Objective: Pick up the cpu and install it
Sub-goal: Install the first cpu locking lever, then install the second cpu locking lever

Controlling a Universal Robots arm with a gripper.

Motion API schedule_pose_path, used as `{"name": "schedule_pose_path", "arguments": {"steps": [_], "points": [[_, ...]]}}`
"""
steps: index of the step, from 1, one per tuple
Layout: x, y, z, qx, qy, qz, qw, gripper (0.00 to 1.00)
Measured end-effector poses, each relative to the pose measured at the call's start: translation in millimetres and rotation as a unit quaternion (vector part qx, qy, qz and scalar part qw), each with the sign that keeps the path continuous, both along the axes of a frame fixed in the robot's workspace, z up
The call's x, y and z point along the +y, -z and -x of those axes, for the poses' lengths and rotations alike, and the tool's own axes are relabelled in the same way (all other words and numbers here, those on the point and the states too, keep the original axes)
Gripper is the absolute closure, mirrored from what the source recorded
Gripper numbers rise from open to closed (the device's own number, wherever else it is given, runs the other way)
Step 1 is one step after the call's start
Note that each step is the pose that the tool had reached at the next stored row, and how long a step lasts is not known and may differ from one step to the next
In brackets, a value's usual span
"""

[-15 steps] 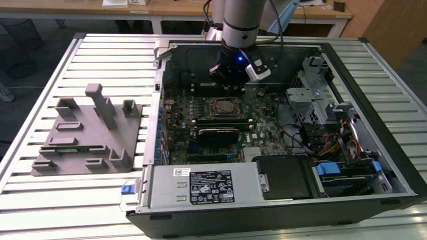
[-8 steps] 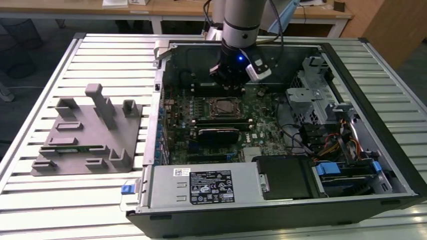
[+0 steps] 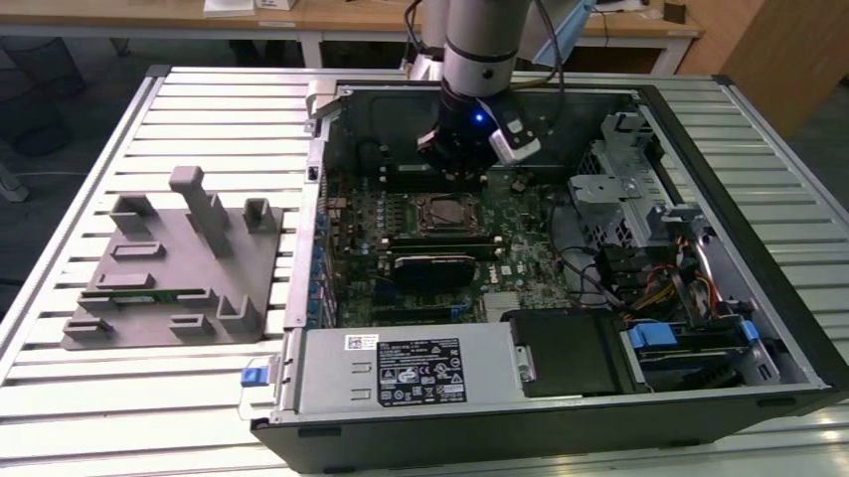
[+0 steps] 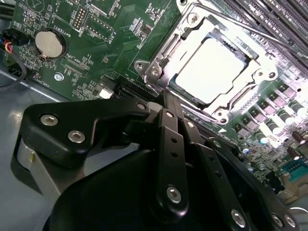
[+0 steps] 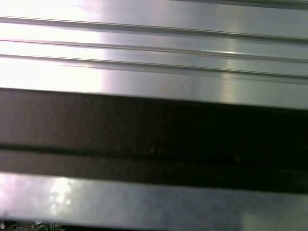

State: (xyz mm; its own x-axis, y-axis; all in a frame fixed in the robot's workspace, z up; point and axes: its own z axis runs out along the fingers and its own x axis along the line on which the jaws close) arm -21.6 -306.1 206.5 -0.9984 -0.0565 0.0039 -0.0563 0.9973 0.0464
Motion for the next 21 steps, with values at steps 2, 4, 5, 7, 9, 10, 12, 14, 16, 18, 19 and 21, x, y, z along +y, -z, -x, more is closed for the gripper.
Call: {"name": "schedule_pose_path", "arguments": {"steps": [2,4,5,7,9,10,12,14,16,18,19,21], "points": [[-0.6,0.0,-0.2,0.0000,0.000,0.0000,1.0000,0.89],[-1.2,0.0,-0.4,0.0000,0.000,0.0000,1.0000,0.89],[-1.4,0.0,-0.5,0.0000,0.000,0.0000,1.0000,0.89],[-2.1,0.0,-0.7,0.0000,0.000,0.0000,1.0000,0.89],[-2.9,0.0,-0.9,0.0000,0.000,0.0000,1.0000,0.89],[-3.4,0.0,-0.9,0.0000,0.000,0.0000,1.0000,0.89],[-4.5,0.0,-1.1,0.0000,0.000,0.0000,1.0000,0.89],[-5.8,0.0,-1.1,0.0000,0.000,0.0000,1.0000,0.89],[-7.5,0.0,-1.2,0.0000,0.000,0.0000,1.0000,0.89],[-9.4,0.0,-1.2,0.0000,0.000,0.0000,1.0000,0.89],[-10.6,0.0,-1.2,0.0000,0.000,0.0000,1.0000,0.89],[-13.0,0.0,-1.2,0.0000,0.000,0.0000,1.0000,0.89]]}}
